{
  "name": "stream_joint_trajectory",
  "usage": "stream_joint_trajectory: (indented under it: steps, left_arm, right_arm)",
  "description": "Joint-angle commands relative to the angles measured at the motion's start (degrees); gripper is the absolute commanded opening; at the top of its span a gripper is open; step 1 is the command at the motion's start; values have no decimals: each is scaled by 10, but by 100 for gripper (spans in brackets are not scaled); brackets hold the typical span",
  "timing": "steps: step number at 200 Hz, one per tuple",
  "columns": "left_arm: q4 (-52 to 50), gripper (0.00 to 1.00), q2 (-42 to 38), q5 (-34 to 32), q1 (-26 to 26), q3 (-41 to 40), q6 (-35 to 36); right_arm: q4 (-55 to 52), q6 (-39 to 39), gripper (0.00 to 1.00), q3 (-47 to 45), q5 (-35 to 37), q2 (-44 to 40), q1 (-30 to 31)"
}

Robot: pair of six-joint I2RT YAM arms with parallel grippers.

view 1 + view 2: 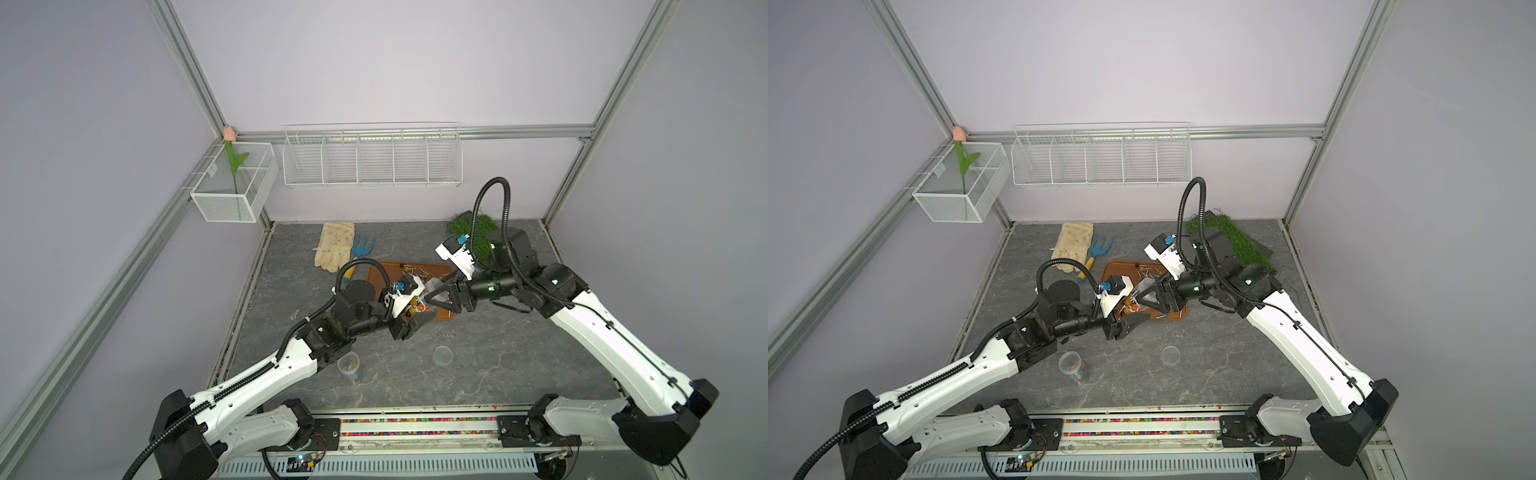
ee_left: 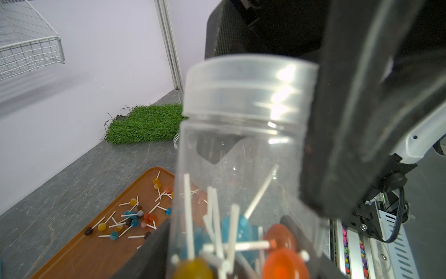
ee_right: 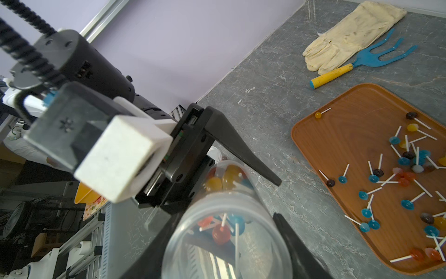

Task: Pour the candies out of the jar
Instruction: Pick up the jar from the center of the board, then unscrew the lid from the jar.

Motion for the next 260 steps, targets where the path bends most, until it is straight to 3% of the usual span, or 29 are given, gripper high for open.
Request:
stream_joint_trajectory:
  steps: [1, 35, 43, 56, 65, 86, 111, 124, 160, 211, 235, 260]
  left_arm:
    - [2, 61, 7, 10, -6, 16, 7]
    - [11, 41, 6, -4, -17, 14, 2]
    - [18, 39, 5, -7, -17, 12, -2]
    - [29, 38, 0, -12, -18, 5, -9]
    - [36, 37, -4, -18, -18, 0, -13]
    - [59, 36, -17, -44, -18, -20, -33]
    - [92, 36, -30, -61, -19, -49, -52]
    - [99, 36, -32, -68, -20, -56, -60]
    - [122, 36, -26, -90, -28, -65, -67]
    - [135, 36, -16, -112, -41, -62, -66]
    - [136, 36, -14, -113, -44, -61, -65]
    - [138, 36, -14, -114, -44, -60, -65]
  right_arm:
    - [9, -2, 47, 15, -34, -13, -2]
    - [13, 8, 51, 10, -28, -14, -2]
    - [15, 11, 61, 7, -23, -16, -3]
    - [17, 12, 90, 4, -23, -21, -2]
    - [24, 12, 100, 0, -25, -31, -3]
    - [63, 41, 89, -16, 18, -71, -8]
    - [67, 84, 89, -17, 170, -109, -12]
    - [70, 115, 89, -20, 214, -117, -12]
    - [131, 173, 97, -45, 169, -102, -1]
    - [128, 171, 100, -40, 209, -50, 52]
    - [139, 172, 92, -38, 208, -37, 61]
    - [140, 169, 73, -34, 208, -29, 67]
